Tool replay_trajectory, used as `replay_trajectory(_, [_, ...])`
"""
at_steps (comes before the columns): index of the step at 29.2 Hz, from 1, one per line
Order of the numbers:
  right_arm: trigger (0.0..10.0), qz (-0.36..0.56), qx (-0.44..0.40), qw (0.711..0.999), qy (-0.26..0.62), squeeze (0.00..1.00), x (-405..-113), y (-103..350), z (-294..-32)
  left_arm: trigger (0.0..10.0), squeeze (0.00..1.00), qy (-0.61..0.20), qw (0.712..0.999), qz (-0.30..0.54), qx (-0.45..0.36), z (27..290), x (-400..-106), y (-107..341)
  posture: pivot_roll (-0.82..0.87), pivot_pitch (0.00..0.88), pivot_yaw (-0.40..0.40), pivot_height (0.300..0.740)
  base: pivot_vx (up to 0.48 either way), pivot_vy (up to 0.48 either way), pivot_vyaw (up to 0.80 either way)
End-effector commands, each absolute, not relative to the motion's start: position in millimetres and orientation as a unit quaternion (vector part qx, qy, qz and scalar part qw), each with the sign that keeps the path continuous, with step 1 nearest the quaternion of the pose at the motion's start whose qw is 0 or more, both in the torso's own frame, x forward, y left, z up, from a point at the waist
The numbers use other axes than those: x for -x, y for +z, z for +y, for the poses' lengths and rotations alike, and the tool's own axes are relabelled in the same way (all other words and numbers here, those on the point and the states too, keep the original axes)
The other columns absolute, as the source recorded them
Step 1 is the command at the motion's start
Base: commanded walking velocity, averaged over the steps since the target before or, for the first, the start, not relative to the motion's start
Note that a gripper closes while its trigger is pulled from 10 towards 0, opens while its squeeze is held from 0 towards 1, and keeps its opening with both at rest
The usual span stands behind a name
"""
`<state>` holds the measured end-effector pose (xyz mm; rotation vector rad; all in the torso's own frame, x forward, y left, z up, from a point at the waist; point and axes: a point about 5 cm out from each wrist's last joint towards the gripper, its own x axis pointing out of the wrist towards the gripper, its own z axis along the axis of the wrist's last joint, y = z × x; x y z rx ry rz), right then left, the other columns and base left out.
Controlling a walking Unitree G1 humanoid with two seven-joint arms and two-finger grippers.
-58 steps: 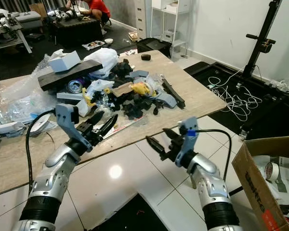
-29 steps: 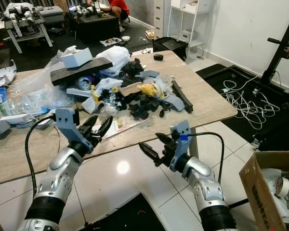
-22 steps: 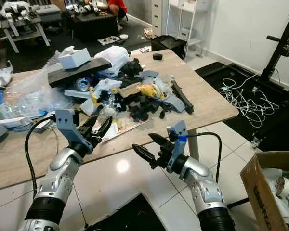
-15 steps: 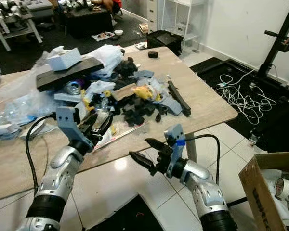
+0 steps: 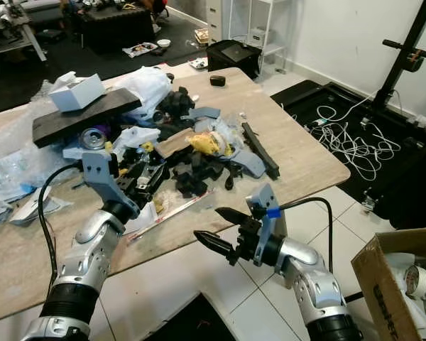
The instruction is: Picking trash to rubbish bin
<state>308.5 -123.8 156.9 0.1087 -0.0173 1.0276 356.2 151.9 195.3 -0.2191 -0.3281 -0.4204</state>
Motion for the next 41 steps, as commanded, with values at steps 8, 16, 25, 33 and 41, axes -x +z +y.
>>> replay_trajectory(8, [10.0, -0.004, -0.063, 0.862, 0.502, 0.0, -304.1, 155.3, -119.5, 10.0, 0.0, -0.207, 0.958, -0.169, 0.107, 153.6, -354.2, 196.6, -0.17, 0.164, 0.069, 0.74, 0.3, 0.0, 0.0])
replay_trajectory(16, [10.0, -0.002, -0.061, 0.861, 0.505, 0.0, -303.5, 155.8, -119.6, 10.0, 0.0, -0.209, 0.957, -0.167, 0.109, 151.5, -353.3, 195.0, -0.17, 0.163, 0.065, 0.74, 0.305, 0.0, 0.0])
replay_trajectory(25, [10.0, 0.002, -0.061, 0.862, 0.504, 0.0, -303.1, 155.0, -119.8, 10.0, 0.0, -0.222, 0.957, -0.161, 0.095, 143.9, -352.6, 192.7, -0.18, 0.163, 0.065, 0.74, 0.102, 0.0, 0.0])
replay_trajectory(33, [10.0, 0.013, -0.051, 0.855, 0.516, 0.0, -296.7, 154.9, -122.9, 10.0, 0.0, -0.251, 0.951, -0.16, 0.086, 134.3, -348.6, 192.4, -0.18, 0.176, 0.066, 0.74, 0.0, 0.0, 0.0])
replay_trajectory(41, [10.0, 0.02, -0.046, 0.831, 0.555, 0.0, -271.4, 174.9, -157.0, 10.0, 0.0, -0.354, 0.921, -0.161, 0.022, 119.0, -336.3, 198.2, -0.19, 0.206, 0.068, 0.74, 0.0, 0.0, 0.0])
